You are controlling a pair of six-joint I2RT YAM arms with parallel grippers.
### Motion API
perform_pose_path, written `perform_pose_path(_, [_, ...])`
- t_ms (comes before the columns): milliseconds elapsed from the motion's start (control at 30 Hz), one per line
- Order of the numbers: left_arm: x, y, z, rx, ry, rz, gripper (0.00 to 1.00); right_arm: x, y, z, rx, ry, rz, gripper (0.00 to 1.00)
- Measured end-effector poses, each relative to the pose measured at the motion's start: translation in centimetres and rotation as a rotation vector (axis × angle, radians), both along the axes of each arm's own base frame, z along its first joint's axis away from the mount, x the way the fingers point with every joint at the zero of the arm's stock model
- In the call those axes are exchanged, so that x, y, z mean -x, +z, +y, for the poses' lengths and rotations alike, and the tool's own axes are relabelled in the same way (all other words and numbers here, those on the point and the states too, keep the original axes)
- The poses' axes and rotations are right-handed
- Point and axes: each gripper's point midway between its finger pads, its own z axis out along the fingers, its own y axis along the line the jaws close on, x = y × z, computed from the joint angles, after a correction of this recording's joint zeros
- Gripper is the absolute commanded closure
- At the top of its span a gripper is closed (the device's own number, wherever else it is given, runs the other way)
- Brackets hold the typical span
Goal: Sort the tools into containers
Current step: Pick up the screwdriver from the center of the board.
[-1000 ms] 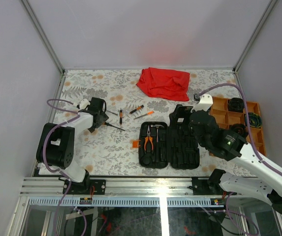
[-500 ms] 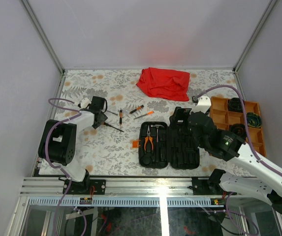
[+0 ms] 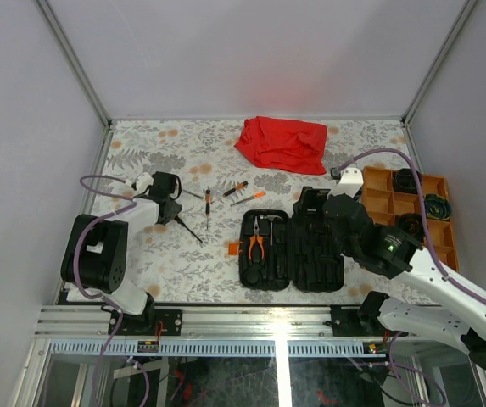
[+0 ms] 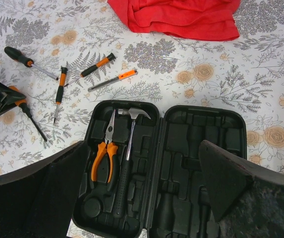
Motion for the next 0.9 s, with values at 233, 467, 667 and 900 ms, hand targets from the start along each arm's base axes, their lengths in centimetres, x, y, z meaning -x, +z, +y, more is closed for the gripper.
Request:
perform_pose_path(233, [3.1, 0.1, -0.1, 0.033, -0.034, -0.003, 0.88, 0.2, -0.5, 0.2, 0.008, 0.021, 0.014, 0.01])
perform_pose_path(467, [5.6, 0.7, -0.8, 0.074, -0.104, -0.027, 0.89, 1.3, -1.7, 1.2, 0.021, 0.130, 0.036, 0.01])
perform_pose_path(667, [6.0, 2.6, -2.9, 0.143, -0.219, -0.094, 0.89, 1.6, -2.5, 1.6, 0.028, 0.158, 0.058, 0.01])
perform_pose_path(900, [6.1, 6.5, -8.2, 0.244, -0.470, -0.230, 0.91, 1.1, -4.8, 3.1, 0.013, 0.225, 0.158, 0.01])
